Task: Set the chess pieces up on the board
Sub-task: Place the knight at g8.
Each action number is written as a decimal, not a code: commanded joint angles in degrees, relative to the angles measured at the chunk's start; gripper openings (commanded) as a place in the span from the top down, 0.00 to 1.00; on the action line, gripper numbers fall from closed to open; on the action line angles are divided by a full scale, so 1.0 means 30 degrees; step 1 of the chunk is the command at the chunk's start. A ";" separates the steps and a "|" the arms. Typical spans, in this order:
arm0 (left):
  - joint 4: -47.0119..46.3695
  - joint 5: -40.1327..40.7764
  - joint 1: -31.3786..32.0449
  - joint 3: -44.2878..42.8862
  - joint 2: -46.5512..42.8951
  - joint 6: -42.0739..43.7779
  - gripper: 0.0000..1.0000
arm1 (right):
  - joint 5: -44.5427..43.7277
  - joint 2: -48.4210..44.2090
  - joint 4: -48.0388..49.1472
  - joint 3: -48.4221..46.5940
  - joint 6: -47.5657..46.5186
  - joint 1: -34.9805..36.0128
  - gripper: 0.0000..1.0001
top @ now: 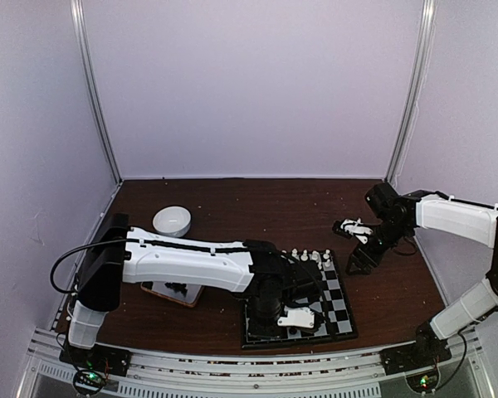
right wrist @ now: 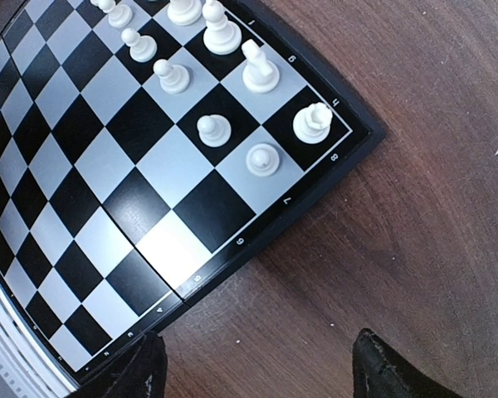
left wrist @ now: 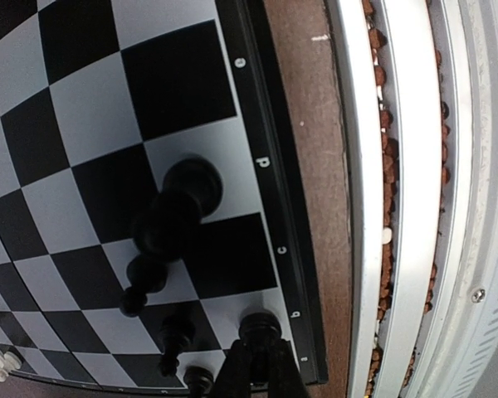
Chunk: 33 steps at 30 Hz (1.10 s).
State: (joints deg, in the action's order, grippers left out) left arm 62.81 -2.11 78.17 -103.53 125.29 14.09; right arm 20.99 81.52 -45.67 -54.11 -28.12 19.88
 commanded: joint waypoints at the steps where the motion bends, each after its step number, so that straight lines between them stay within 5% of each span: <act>1: -0.0368 0.0282 -0.0016 -0.0384 0.0452 0.0169 0.95 | 0.0004 0.0191 -0.0325 -0.0345 -0.0090 -0.0049 0.23; 12: -0.0841 0.0470 -0.0012 0.0022 0.0246 0.0084 0.94 | 0.0033 0.0278 -0.0348 -0.0363 -0.0088 -0.0037 0.23; 24: -0.0834 0.0899 -0.0018 0.0905 -0.0869 0.0282 0.80 | 0.0177 0.0338 -0.0395 -0.0388 -0.0118 -0.0041 0.23; 33: -0.0921 0.4168 -0.0373 0.1193 -0.5864 -0.1263 0.75 | 0.0314 0.0470 -0.0471 -0.0381 -0.0116 -0.0058 0.23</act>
State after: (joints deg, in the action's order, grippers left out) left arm 61.21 4.56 78.13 -99.83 117.36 13.58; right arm 21.06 82.46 -46.37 -54.11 -28.14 19.86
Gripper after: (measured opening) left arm 0.239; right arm 0.773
